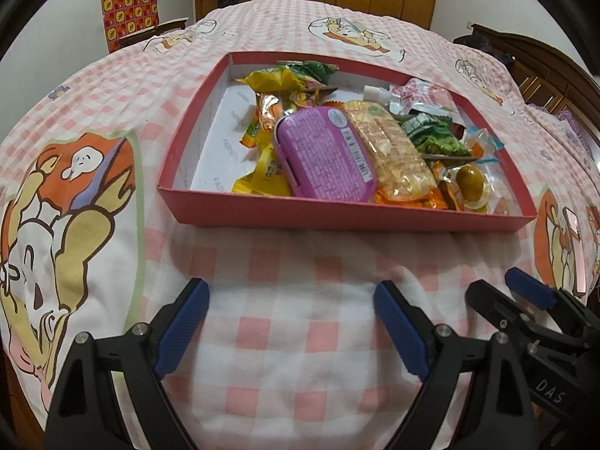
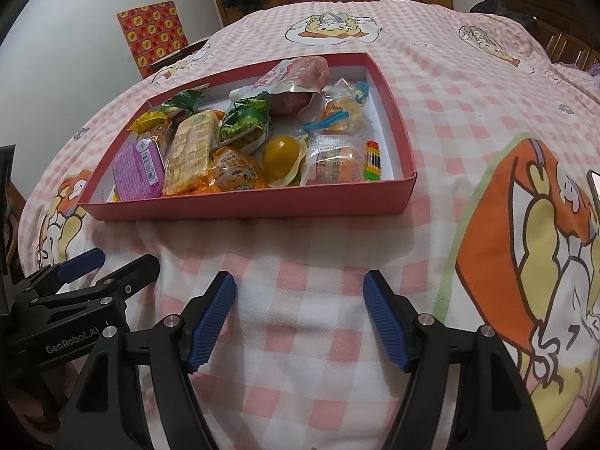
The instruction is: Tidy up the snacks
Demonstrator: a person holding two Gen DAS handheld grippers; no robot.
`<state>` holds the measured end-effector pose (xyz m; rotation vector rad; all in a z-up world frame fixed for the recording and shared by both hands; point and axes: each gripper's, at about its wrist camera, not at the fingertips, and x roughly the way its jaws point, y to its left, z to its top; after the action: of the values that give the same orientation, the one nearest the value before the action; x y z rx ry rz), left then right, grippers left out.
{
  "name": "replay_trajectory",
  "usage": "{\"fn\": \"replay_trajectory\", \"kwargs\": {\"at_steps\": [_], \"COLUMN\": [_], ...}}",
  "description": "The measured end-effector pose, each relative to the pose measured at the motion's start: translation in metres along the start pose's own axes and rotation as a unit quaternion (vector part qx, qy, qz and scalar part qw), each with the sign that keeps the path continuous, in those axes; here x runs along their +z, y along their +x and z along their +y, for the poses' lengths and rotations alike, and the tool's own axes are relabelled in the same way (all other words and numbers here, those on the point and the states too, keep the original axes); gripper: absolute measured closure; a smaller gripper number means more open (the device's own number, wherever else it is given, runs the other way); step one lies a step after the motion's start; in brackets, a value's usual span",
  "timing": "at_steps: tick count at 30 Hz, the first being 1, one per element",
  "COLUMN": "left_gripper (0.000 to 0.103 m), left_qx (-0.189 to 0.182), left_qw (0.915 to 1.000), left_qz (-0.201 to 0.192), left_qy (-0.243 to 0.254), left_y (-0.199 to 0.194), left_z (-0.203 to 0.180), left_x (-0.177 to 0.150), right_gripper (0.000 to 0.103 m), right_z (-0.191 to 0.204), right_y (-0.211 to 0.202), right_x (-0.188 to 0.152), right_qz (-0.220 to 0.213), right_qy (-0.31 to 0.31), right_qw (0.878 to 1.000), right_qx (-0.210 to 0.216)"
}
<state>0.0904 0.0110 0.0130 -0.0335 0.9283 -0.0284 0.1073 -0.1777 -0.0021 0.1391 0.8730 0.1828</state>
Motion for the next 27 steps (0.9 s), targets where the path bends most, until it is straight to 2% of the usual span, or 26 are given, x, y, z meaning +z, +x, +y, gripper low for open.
{"fn": "replay_trajectory", "kwargs": {"at_steps": [27], "left_gripper": [0.010], "left_qx": [0.003], "left_qw": [1.0000], "left_qz": [-0.001], "left_qy": [0.004], "left_y": [-0.0015], "left_z": [-0.0008], "left_x": [-0.0011], "right_gripper": [0.030], "right_z": [-0.0001], "right_y": [-0.0002], "right_x": [-0.0001], "right_qz": [0.000], "right_qy": [0.000], "right_qw": [1.000], "right_qx": [0.000]}}
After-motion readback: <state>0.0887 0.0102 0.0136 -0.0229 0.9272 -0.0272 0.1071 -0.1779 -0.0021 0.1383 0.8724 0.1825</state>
